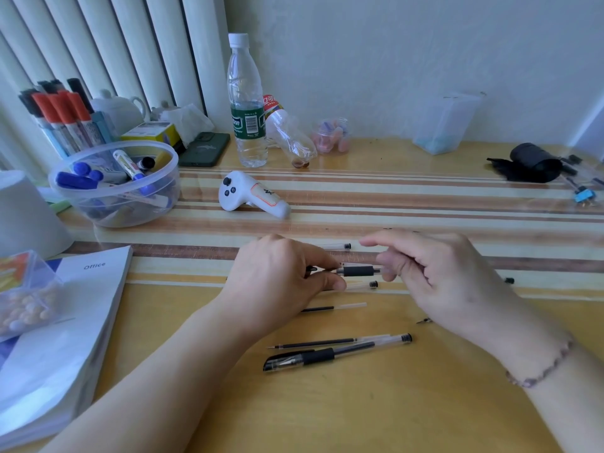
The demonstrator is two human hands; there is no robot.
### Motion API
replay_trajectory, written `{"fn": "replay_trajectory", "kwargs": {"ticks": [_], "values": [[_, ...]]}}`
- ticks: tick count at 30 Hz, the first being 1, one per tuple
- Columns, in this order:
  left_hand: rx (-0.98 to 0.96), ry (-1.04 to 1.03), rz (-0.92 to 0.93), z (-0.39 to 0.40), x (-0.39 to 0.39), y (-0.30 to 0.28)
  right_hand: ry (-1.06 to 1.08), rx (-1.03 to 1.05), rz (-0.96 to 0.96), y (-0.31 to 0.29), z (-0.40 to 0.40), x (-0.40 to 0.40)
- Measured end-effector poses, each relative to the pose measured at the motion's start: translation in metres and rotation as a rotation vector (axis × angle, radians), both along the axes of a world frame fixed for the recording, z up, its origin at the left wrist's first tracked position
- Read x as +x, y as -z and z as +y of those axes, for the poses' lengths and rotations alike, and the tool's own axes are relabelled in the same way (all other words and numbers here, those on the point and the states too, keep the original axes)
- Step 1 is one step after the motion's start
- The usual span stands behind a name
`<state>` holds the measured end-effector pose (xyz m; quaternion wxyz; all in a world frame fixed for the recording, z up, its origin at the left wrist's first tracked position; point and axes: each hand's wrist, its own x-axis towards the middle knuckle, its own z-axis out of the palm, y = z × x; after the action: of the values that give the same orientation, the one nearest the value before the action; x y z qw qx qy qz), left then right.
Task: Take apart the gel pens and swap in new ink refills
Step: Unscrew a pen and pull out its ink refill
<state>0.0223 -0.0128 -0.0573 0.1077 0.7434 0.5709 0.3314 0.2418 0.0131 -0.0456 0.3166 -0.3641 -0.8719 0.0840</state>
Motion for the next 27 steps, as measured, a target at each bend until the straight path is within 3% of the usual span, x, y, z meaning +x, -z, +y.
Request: {"fn": "replay_trajectory", "kwargs": {"ticks": [3,14,19,23,25,27], "values": [[-0.01,-0.007,-0.012,0.0013,-0.0003,-0.0004,-0.033,-0.087,-0.004,-0.003,-0.0012,-0.0006],[0.089,0.024,0.006,0.0043,-0.0037,0.0012,0.02,-0.109,-0.101,-0.0015,-0.0044,-0.0042],[0.301,0.115,0.021,0.0016,-0.0042,-0.0024,-0.04,-0.211,0.017,-0.0005,-0.0037,-0.0051],[0.397,0.158,0.088,0.0003,-0.0073,-0.0025,-0.106,-0.409,0.126,-0.0048,-0.0078,-0.0043],[0.329,0.152,0.067,-0.001,-0.0042,-0.0039,-0.064,-0.43,0.083,-0.006,-0.0076,-0.0027],[0.149,0.131,-0.015,-0.001,-0.0019,-0.0066,0.05,-0.27,-0.039,-0.0055,-0.0022,0.0004]]}}
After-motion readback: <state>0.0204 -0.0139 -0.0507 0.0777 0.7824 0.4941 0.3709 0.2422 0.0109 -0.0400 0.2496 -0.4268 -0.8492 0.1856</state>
